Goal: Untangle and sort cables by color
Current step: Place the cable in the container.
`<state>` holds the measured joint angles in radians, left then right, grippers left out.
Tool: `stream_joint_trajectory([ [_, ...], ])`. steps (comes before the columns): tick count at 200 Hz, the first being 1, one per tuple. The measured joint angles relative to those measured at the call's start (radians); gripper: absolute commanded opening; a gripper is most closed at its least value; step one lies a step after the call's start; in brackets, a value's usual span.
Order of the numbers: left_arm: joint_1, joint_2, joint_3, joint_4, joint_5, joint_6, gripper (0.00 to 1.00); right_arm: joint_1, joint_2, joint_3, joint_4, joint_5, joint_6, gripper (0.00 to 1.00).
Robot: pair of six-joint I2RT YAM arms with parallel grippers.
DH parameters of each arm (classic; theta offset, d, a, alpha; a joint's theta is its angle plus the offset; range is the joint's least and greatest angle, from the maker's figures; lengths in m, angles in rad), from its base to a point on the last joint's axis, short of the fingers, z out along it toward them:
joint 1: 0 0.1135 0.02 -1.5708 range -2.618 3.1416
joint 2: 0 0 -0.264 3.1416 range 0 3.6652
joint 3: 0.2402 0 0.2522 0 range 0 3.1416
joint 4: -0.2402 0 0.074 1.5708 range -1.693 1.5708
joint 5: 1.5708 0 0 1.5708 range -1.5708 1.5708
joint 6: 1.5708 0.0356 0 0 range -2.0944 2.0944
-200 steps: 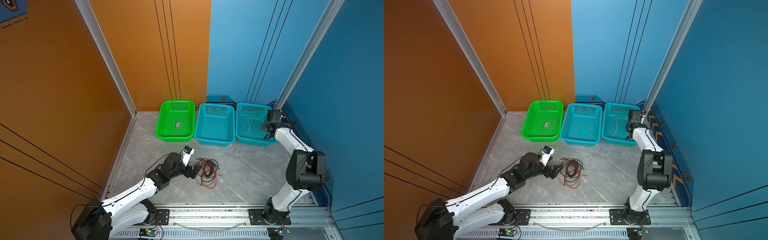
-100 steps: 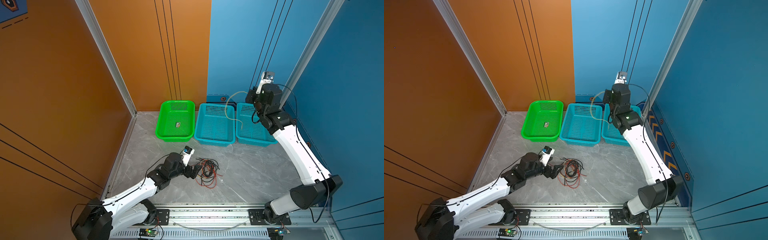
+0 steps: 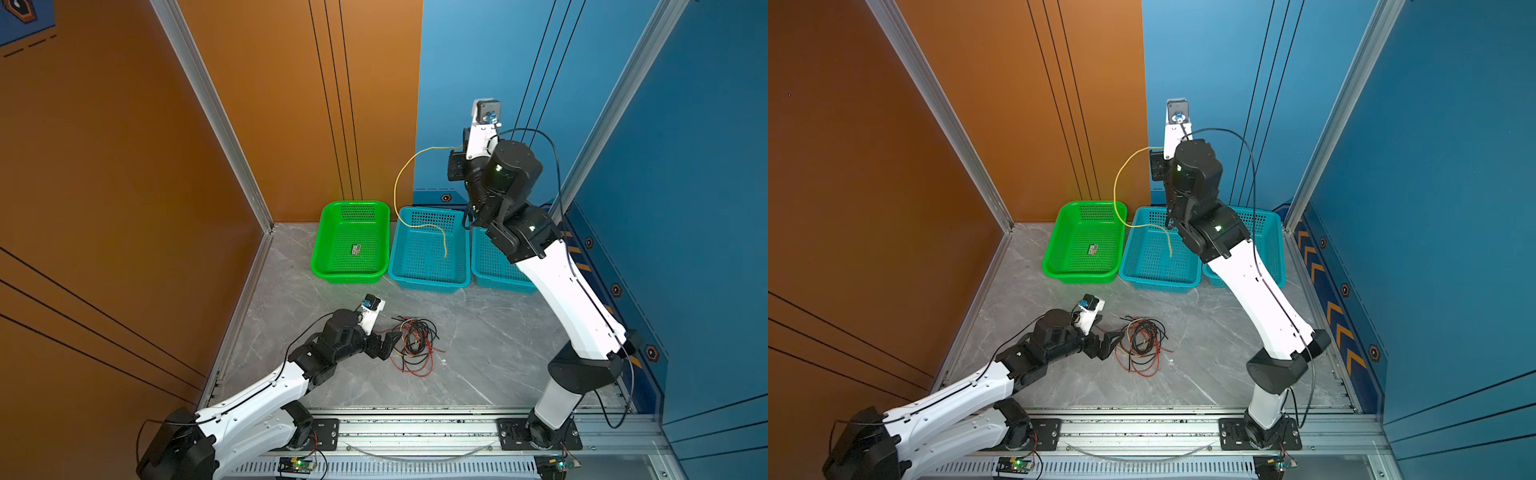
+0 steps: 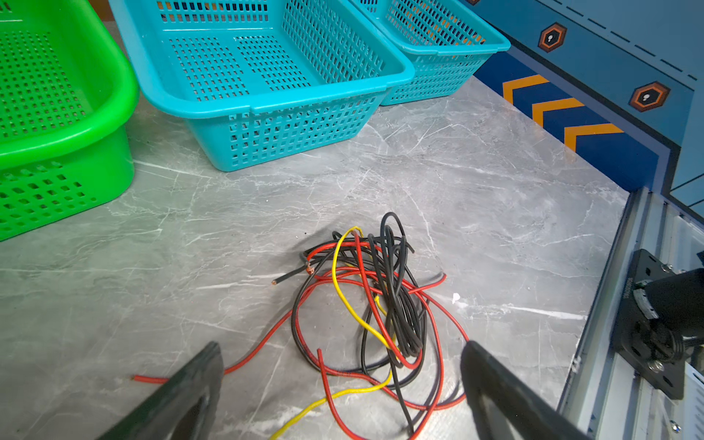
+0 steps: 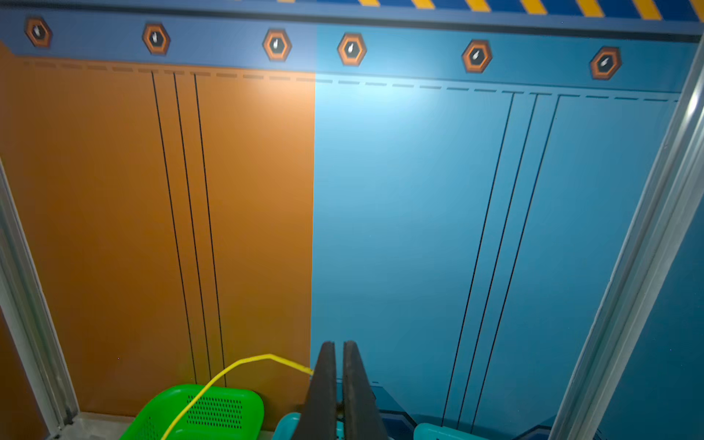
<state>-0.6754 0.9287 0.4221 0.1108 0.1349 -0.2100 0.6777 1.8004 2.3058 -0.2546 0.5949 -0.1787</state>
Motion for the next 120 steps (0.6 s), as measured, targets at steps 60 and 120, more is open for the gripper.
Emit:
stream_joint_trajectory([
  [60, 0.000, -0.050, -0.009, -0.007, -0.007, 0.000, 0.98, -0.150, 0.200, 0.001, -0.099, -0.067, 0.129, 0.00],
  [120, 0.003, -0.026, -0.014, -0.006, -0.007, 0.000, 0.98, -0.247, 0.268, -0.092, -0.180, -0.195, 0.324, 0.00],
])
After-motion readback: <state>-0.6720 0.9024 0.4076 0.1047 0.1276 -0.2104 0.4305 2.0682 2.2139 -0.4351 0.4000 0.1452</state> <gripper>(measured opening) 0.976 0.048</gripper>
